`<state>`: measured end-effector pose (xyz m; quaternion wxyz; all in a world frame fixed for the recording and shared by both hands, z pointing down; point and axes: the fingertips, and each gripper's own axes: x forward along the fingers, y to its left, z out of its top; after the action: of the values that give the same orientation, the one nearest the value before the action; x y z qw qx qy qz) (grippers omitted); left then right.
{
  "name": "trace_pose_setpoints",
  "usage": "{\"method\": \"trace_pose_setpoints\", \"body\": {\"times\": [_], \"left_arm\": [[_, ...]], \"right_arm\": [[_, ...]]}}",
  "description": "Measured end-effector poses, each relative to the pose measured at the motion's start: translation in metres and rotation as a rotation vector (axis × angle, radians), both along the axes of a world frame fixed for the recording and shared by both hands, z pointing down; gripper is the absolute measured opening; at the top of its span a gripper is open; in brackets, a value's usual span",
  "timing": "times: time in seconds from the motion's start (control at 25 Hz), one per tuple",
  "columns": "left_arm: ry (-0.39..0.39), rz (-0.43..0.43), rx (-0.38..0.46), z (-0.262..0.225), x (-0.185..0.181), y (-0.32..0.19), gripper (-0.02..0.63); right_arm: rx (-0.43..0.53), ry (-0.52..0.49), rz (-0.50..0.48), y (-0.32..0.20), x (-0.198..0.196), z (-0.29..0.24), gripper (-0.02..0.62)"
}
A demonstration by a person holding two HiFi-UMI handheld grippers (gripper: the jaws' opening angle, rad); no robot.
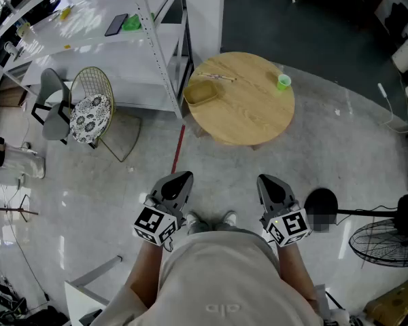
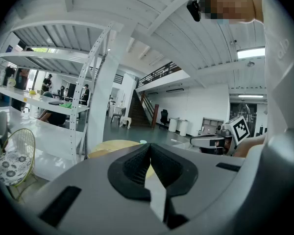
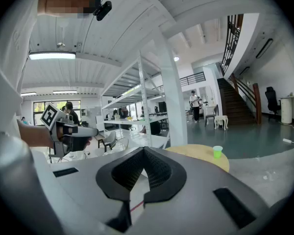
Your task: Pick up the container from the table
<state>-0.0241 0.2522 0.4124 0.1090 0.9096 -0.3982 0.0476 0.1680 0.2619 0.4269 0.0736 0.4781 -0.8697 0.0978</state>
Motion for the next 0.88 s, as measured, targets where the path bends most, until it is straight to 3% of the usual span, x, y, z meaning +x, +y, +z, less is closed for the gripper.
{"method": "trace_pose_setpoints", "body": {"times": [0.52, 0.88], "left_arm": [[-0.039, 0.029, -0.04, 0.015, 0.1, -0.005, 0.015], [-0.038, 0.052, -0.056, 0.031, 0.103, -0.076, 0.016]], "right_arm": [[0.008, -0.07, 0.005, -0.004, 0.096, 0.003, 0.025], [-0.017, -0.067, 0.039, -0.062, 0.099, 0.018, 0.025]]}}
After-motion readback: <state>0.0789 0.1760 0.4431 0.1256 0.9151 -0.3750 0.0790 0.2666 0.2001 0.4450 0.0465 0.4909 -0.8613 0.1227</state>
